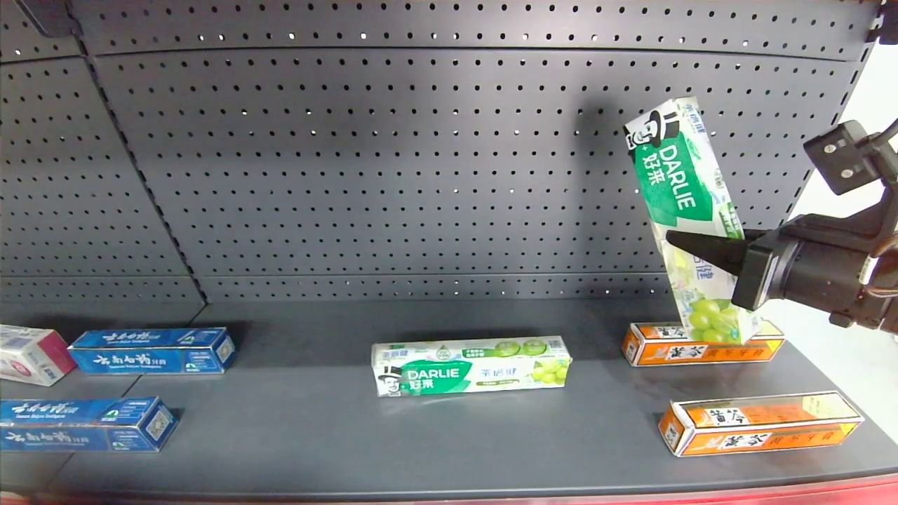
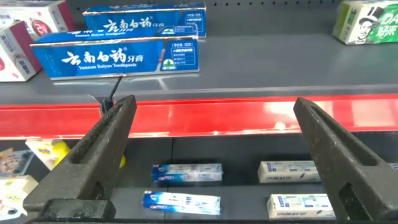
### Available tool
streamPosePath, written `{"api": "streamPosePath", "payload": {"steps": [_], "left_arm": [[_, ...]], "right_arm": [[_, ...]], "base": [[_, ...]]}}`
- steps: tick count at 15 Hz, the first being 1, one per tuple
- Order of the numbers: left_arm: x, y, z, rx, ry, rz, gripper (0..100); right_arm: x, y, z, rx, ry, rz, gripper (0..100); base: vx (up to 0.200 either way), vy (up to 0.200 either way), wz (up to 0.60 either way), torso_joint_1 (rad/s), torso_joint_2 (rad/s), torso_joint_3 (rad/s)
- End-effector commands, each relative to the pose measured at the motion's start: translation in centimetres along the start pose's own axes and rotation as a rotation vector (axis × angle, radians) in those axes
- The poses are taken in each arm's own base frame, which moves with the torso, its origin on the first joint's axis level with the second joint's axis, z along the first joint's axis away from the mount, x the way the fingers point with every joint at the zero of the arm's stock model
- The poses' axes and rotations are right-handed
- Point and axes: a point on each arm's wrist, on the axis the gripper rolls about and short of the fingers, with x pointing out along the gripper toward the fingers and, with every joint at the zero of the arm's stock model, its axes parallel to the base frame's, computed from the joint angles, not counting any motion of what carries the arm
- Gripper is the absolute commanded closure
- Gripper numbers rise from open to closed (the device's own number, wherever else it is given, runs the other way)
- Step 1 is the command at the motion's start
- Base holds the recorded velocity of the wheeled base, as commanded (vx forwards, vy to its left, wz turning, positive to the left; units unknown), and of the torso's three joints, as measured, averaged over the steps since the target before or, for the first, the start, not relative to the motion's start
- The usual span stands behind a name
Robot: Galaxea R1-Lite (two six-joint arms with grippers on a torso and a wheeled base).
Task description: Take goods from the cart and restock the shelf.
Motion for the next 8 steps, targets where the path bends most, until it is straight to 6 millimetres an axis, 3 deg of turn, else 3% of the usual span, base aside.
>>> {"api": "streamPosePath", "payload": {"steps": [1,5,8], "left_arm": [[0.0,0.0,0.0,-0.001,0.0,0.001,0],[0.0,0.0,0.0,0.005,0.0,-0.004,0],[0.0,0.0,0.0,0.018,0.0,-0.015,0]], "right_arm": [[0.0,0.6,0.2,0.004,-0.008,0.022,100],[-0.6,0.7,1.8,-0.007,-0.036,0.006,100],[-2.0,2.6,2.6,-0.001,0.033,0.018,100]], "base": [[0.0,0.0,0.0,0.0,0.0,0.0],[0.0,0.0,0.0,0.0,0.0,0.0],[0.0,0.0,0.0,0.0,0.0,0.0]]}}
